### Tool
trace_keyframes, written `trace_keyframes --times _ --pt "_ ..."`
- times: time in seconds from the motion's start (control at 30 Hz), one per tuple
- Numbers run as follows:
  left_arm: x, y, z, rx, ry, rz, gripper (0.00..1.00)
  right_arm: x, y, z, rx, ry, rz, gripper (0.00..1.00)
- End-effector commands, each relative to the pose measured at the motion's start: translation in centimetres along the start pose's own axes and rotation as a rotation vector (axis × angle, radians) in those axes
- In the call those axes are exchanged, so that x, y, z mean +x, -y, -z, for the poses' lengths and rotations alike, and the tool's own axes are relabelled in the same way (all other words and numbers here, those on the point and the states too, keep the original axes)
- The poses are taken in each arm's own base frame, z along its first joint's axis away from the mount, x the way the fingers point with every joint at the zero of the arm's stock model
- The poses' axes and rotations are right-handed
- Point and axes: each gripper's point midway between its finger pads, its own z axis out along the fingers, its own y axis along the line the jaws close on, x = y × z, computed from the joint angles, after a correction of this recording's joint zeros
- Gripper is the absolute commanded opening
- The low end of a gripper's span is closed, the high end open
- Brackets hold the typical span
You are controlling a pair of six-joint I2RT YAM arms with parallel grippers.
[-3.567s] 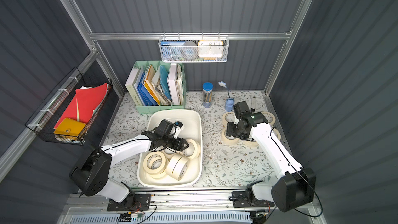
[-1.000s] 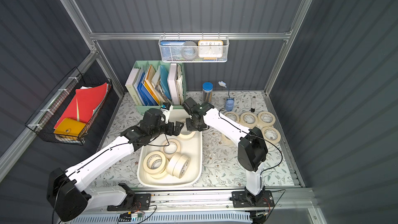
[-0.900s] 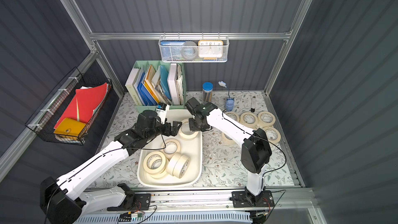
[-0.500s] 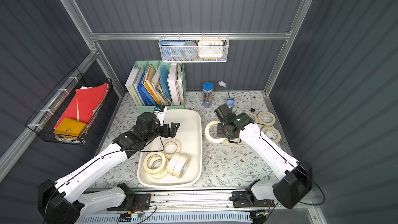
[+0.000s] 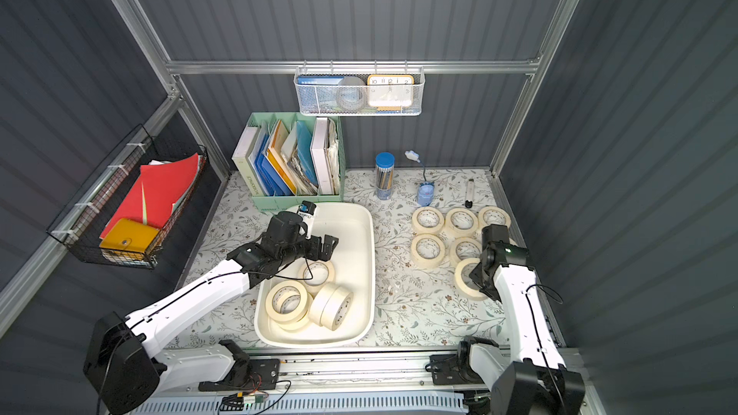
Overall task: Take out the art tape in the storage box
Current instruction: Place the art tape at the center of the board.
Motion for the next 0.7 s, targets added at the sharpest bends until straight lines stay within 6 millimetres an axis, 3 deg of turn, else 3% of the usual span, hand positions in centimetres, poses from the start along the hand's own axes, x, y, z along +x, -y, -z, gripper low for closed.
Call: trace_keyframes --times 0.0,0.3,0.57,0.67 --pt "0.3 0.7 0.0 0.042 -0.007 0.006 0.99 -2.2 0.6 -0.5 -0.026 0.048 -0.088 0.00" --pt "0.7 0.5 0.5 0.044 0.005 0.012 0.99 -3.7 3.7 -5.0 0.003 -0.098 -0.308 0.00" --pt "1.0 0.5 0.4 0.045 0.005 0.022 0.99 -4.8 5.9 -7.9 0.072 -0.092 -0.380 0.00" --pt "1.1 0.4 0.5 0.046 0.003 0.028 1.00 -5.5 5.8 -9.1 0.072 -0.071 -0.400 0.00"
